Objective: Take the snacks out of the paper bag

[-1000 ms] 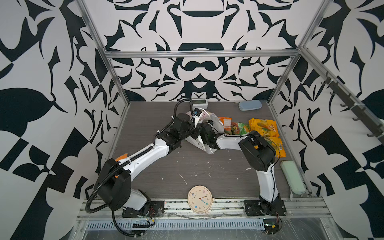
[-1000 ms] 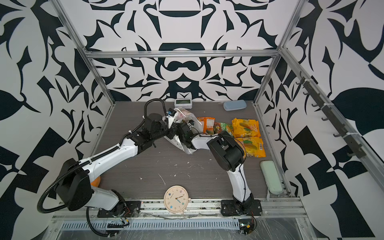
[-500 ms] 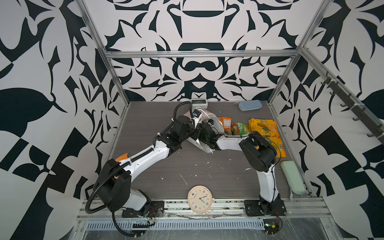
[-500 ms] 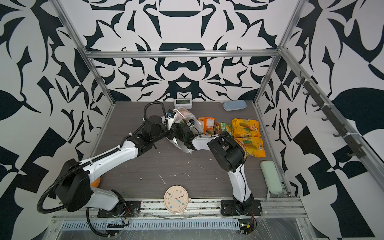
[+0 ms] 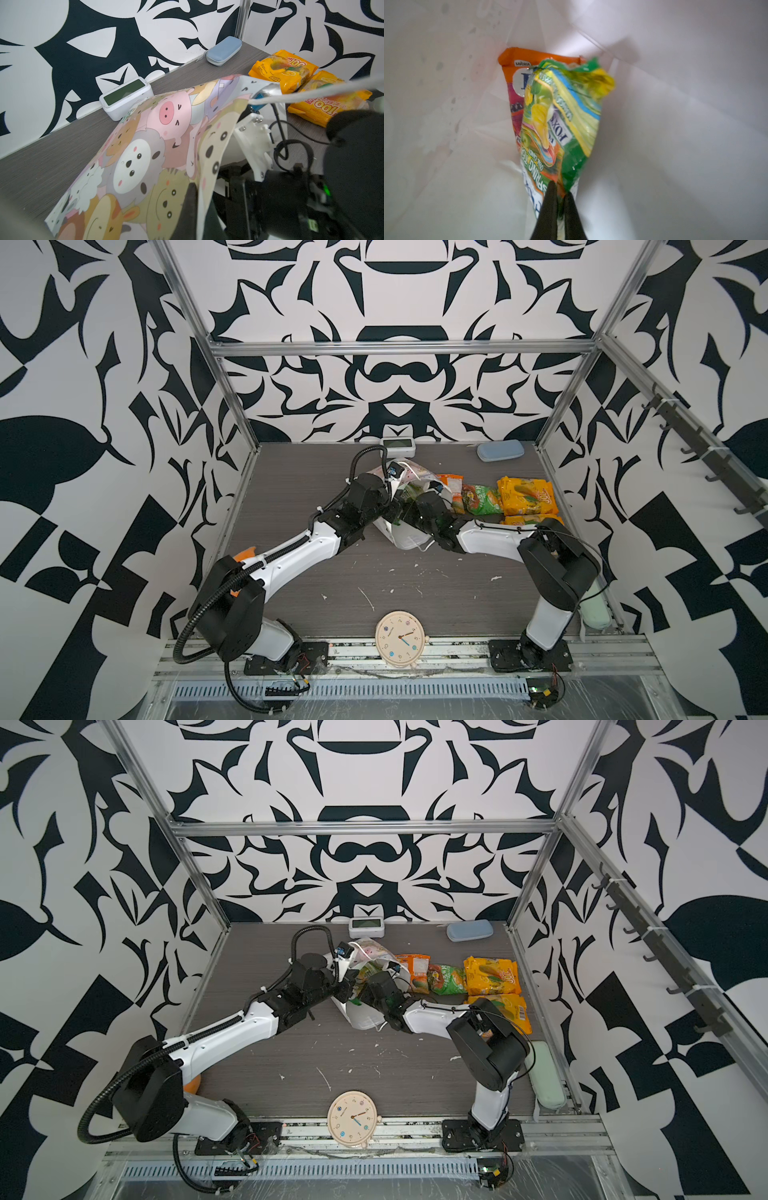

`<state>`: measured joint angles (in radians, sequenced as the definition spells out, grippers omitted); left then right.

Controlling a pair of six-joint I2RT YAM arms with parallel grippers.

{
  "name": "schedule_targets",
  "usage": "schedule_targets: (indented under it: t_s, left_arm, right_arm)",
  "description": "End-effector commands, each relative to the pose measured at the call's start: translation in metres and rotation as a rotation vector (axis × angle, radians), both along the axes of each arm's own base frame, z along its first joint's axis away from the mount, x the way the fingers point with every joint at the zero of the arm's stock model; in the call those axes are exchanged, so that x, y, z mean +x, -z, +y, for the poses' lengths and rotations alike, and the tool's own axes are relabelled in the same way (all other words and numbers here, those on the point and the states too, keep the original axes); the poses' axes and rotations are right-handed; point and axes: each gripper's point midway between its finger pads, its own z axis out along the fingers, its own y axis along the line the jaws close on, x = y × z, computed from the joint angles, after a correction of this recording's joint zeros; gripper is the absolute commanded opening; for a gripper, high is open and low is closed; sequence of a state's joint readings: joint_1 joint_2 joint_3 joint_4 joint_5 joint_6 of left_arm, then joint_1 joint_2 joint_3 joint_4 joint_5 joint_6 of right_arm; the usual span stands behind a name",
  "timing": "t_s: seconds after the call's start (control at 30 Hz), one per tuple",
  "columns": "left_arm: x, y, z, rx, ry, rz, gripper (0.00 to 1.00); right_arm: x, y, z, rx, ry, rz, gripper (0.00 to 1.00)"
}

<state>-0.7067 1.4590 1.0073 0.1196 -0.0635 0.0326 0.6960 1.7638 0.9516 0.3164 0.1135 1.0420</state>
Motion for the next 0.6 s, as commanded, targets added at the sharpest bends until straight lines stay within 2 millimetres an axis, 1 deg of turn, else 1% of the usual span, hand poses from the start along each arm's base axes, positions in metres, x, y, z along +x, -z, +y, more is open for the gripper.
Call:
schedule_targets:
  t_s: [0.0,0.07,0.17,0.27,0.43,0.57]
  left_arm:
    - [0.001,0.008,0.003,0.009,-0.013,0.02,0.0]
    - [0.002,0.008,0.004,0.007,-0.016,0.02,0.0]
    - [0.003,0.01,0.004,0.015,-0.023,0.027,0.0]
    - [0.003,0.012,0.006,0.018,-0.032,0.032,0.0]
    - [0.007,0.014,0.007,0.023,-0.045,0.035,0.0]
    - [0.009,0.014,0.004,0.018,-0.039,0.039,0.0]
  right_arm:
    - [0.002,-0.023,-0.003,0.008,0.004,-0.064,0.0]
    - [0.001,-0.023,-0.002,0.007,-0.004,-0.056,0.0]
    - [0.001,-0.033,-0.001,0.015,-0.008,-0.073,0.0]
    - [0.001,-0.049,-0.002,0.009,-0.023,-0.104,0.0]
    - [-0.004,-0.079,-0.01,-0.03,-0.039,-0.17,0.0]
    - [-0.009,-0.096,-0.015,-0.048,-0.058,-0.195,0.0]
